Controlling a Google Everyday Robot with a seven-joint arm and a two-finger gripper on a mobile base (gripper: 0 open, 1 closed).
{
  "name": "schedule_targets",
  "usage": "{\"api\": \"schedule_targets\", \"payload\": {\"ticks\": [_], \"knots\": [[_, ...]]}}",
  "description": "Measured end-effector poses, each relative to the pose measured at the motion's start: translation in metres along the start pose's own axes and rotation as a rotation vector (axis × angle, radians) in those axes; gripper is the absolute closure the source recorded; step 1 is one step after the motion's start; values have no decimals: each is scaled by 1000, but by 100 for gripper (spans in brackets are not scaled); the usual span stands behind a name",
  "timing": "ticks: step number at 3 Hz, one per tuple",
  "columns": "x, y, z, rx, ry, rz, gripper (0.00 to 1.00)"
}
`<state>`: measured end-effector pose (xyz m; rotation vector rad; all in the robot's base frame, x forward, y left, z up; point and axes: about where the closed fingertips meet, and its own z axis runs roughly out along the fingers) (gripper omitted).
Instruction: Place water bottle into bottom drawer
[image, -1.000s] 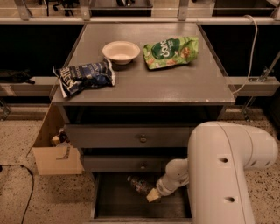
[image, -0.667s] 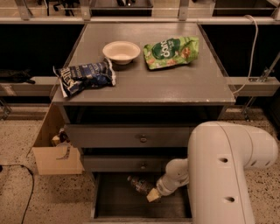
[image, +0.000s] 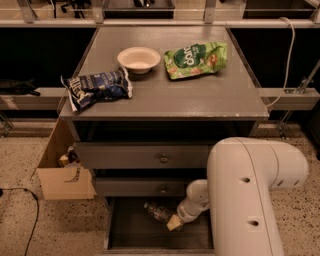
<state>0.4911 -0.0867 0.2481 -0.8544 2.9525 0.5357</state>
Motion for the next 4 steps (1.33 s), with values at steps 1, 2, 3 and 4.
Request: {"api": "schedule_targets", "payload": {"ticks": [1, 2, 3, 4], "knots": [[8, -12, 23, 14, 86, 54, 100], [29, -16, 31, 21, 154, 96, 100], [30, -16, 31, 22, 156, 97, 100], [26, -13, 34, 48, 141, 90, 100]]}}
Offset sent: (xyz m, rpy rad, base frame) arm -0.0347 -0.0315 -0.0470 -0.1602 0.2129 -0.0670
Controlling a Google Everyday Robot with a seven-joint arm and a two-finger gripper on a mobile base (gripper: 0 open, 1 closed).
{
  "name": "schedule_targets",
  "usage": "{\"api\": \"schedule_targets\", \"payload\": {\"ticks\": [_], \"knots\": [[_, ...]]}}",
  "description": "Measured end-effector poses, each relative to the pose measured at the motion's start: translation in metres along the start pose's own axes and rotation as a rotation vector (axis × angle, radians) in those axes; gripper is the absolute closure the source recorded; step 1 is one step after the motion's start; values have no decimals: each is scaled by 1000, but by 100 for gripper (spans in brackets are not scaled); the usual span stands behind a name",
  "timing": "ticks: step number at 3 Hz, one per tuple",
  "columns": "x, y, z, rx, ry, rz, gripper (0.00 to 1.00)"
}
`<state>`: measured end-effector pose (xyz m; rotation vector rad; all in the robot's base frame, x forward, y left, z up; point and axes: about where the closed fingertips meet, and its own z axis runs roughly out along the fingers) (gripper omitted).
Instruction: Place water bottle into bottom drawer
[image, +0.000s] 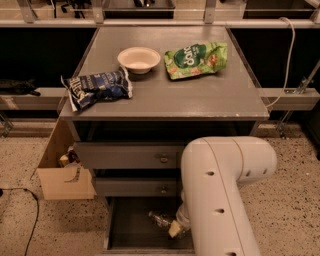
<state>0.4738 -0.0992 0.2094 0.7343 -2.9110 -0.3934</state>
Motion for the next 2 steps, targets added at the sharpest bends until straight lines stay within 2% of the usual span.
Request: {"api": "schedule_targets", "payload": {"ticks": [1, 2], "knots": [[3, 8, 13, 21, -43, 1, 100], [9, 15, 19, 24, -118, -3, 100]]}}
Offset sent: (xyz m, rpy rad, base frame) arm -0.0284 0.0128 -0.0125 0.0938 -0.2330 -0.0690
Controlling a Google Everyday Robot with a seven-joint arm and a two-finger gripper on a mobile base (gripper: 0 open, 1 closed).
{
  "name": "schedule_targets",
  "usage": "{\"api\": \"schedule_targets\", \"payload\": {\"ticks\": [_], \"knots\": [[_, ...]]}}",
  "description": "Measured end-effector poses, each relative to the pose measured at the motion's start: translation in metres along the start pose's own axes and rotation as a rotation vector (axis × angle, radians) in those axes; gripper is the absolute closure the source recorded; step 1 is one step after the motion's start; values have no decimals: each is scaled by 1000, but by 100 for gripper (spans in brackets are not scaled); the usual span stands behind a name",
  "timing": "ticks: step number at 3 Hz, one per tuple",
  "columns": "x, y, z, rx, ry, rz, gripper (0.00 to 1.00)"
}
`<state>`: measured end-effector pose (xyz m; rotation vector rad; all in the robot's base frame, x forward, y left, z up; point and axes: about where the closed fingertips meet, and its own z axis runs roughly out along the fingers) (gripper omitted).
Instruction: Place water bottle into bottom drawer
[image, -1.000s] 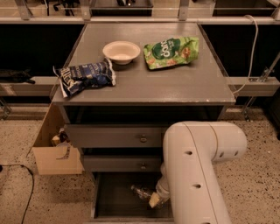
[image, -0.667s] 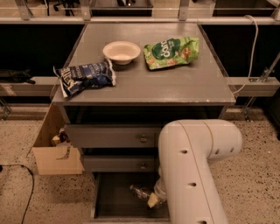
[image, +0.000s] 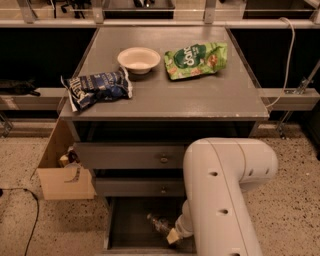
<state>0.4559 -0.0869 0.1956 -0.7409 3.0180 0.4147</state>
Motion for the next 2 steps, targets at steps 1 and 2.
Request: {"api": "schedule_targets", "payload": {"ticks": [1, 2], "knots": [[7, 3, 4, -10, -58, 4, 100], [5, 4, 13, 0, -42, 0, 100]]}}
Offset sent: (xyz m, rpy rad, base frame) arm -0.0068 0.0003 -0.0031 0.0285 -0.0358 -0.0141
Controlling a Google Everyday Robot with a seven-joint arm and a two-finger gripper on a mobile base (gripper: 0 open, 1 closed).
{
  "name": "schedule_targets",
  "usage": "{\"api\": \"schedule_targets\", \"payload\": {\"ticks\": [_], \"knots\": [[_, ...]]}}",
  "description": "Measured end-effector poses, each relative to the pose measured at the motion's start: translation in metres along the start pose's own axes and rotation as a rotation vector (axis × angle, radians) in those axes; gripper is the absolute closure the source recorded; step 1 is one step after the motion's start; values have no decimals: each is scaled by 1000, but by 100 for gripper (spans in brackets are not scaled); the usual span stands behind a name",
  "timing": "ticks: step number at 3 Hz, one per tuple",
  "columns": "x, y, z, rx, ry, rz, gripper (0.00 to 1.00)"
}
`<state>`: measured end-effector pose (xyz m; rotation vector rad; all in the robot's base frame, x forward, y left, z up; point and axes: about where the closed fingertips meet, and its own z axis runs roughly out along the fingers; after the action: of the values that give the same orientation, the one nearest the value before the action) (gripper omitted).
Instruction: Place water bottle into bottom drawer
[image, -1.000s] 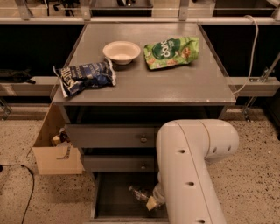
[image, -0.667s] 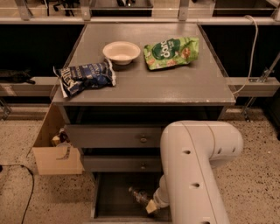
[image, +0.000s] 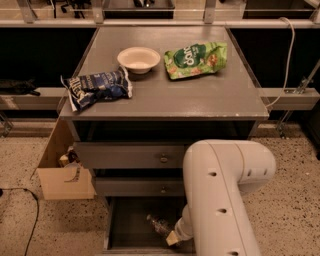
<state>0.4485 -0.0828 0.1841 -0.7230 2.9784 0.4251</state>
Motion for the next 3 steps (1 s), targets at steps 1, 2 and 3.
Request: {"api": "schedule_targets", "payload": {"ticks": [1, 2, 3], "knots": [[-3, 1, 13, 17, 23, -15, 100], [-9, -3, 32, 20, 38, -46, 100], [-9, -3, 32, 20, 38, -46, 100]]}}
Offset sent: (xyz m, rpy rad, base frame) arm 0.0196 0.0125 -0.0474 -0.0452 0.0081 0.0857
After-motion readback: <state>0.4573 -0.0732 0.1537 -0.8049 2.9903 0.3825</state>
